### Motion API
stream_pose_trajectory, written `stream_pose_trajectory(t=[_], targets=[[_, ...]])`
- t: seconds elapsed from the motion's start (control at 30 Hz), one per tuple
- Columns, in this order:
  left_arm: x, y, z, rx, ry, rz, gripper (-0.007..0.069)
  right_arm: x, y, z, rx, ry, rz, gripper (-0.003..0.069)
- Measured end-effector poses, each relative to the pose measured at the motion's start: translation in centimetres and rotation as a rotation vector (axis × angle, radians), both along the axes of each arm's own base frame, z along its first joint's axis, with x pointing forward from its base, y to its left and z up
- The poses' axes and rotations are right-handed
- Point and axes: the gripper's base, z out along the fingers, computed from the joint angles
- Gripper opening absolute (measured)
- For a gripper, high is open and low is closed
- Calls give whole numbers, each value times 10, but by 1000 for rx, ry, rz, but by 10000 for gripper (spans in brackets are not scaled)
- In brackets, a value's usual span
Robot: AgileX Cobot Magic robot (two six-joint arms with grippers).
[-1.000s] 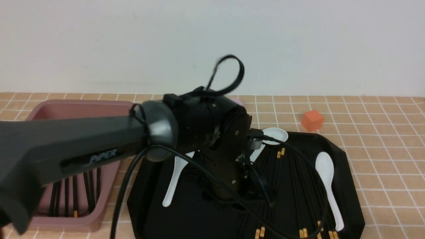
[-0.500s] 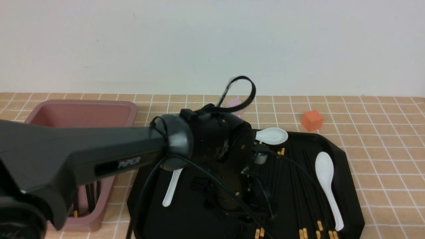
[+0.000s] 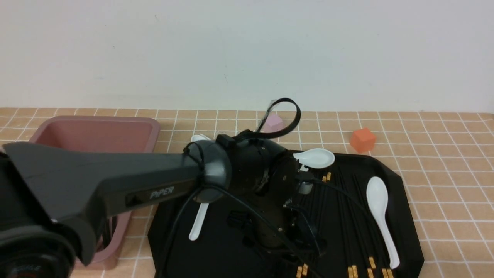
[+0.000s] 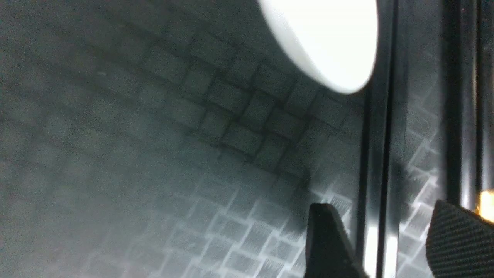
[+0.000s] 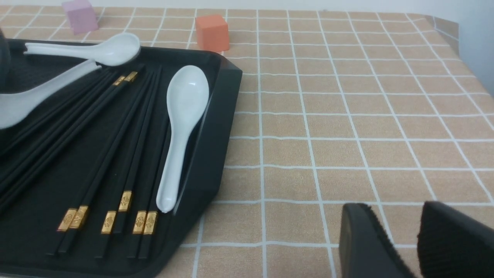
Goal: On brown tablecloth take chopsticks from black tray and put them in box.
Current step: 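Reach over to the black tray and grasp a pair of chopsticks with the left gripper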
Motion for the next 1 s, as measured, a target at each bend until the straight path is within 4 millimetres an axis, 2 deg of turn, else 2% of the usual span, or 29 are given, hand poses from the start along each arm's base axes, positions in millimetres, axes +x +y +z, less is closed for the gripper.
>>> stream_pose_trajectory(t=[0.2, 0.3, 0.47, 0.5, 0.57, 0.87, 1.0], targets=[[1, -2, -5, 8, 15, 2, 362, 0, 0, 0, 0, 0, 0, 240], [1, -1, -6, 16, 17, -1, 331, 0, 0, 0, 0, 0, 0, 240], [2, 0, -7, 33, 12, -10, 212, 0, 0, 0, 0, 0, 0, 240], [3, 0, -8, 44, 14, -14, 145, 0, 0, 0, 0, 0, 0, 240], [2, 1, -9, 49, 16, -15, 89, 0, 0, 0, 0, 0, 0, 240], [1, 0, -7, 42, 28, -8, 92, 0, 0, 0, 0, 0, 0, 240], [-5, 0, 4, -5, 60, 20, 92, 0, 0, 0, 1, 0, 0, 240]])
